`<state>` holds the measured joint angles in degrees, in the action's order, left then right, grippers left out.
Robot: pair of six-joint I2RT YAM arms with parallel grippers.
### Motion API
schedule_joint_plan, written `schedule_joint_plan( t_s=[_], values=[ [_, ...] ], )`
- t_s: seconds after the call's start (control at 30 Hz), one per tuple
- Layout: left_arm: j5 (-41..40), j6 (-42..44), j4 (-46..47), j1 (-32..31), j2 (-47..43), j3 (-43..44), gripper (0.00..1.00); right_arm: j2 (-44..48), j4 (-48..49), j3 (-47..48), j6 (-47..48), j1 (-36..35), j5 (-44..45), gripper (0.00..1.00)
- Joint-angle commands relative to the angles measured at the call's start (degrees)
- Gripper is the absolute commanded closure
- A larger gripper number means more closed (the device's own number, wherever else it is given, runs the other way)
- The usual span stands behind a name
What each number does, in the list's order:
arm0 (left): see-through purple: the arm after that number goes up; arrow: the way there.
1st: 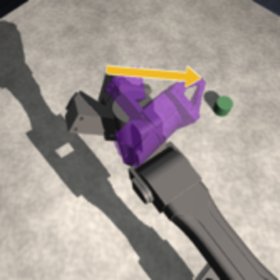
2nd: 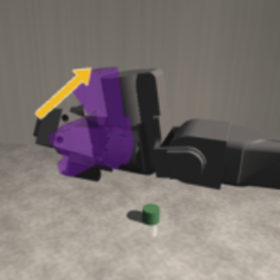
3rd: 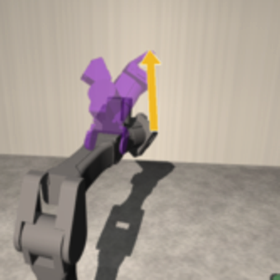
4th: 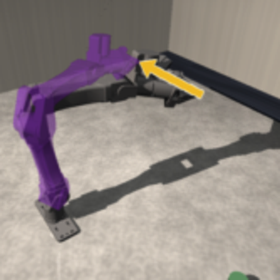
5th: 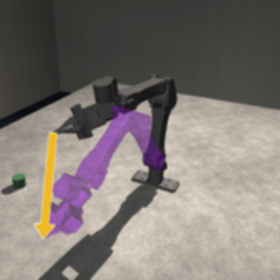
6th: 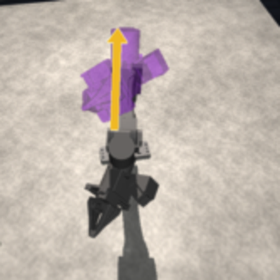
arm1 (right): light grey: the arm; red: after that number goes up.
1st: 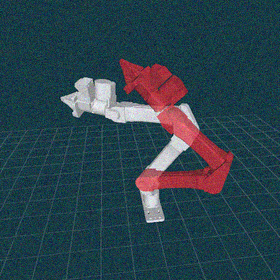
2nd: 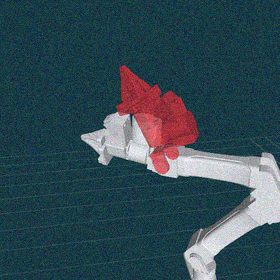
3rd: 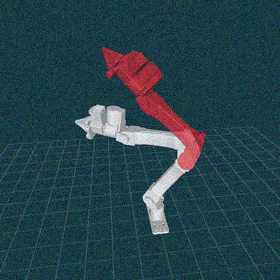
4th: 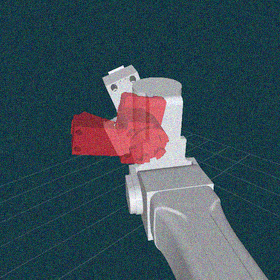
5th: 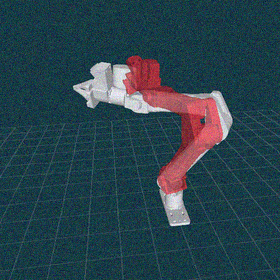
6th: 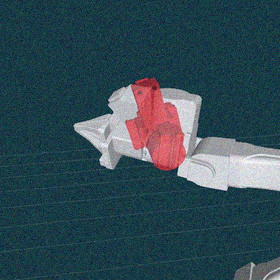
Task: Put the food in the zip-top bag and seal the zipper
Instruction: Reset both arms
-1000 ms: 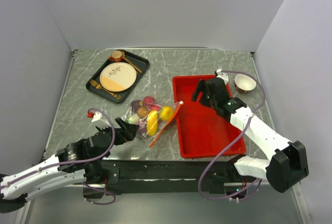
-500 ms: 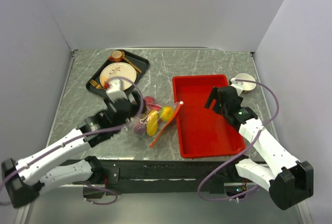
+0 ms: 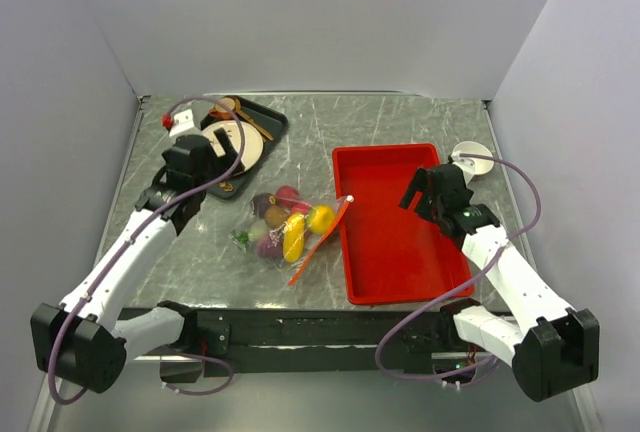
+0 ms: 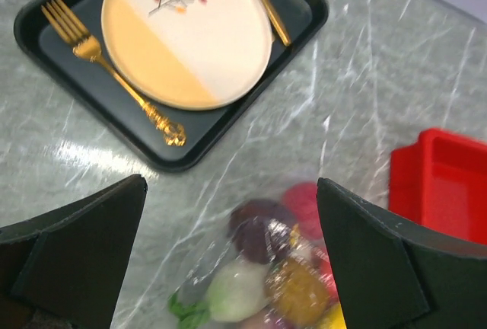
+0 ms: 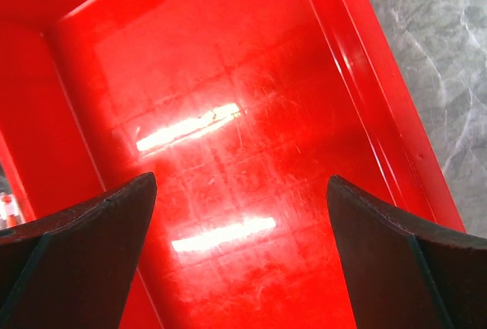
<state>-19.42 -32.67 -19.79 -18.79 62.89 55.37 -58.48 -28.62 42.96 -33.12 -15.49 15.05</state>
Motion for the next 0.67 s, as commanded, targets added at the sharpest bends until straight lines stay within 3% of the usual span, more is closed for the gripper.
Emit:
schedule_joint_plan(
  t_s=[0.0,0.13,0.43,0.63],
  values=[
    [-0.2,1.7,5.1,0.1,-7.4,-4.0,0.01,-0.4,1.5,1.9,1.0,0.5,0.9,0.0],
    [-1.1,1.4,5.1,0.1,-10.1,-4.0,0.01,-1.8,2.0,1.1,0.3,0.5,1.5,0.0],
    [-9.9,-4.2,-1.5,-0.3,-3.0,0.3,0.01,-1.4,1.6,2.7,0.3,0.4,4.1,0.0],
    [-14.4,0.0,5.2,-4.9,-4.4,-4.4,0.01,0.6,2.3,2.5,-0.3,0.4,10.9,0.0]
  ],
)
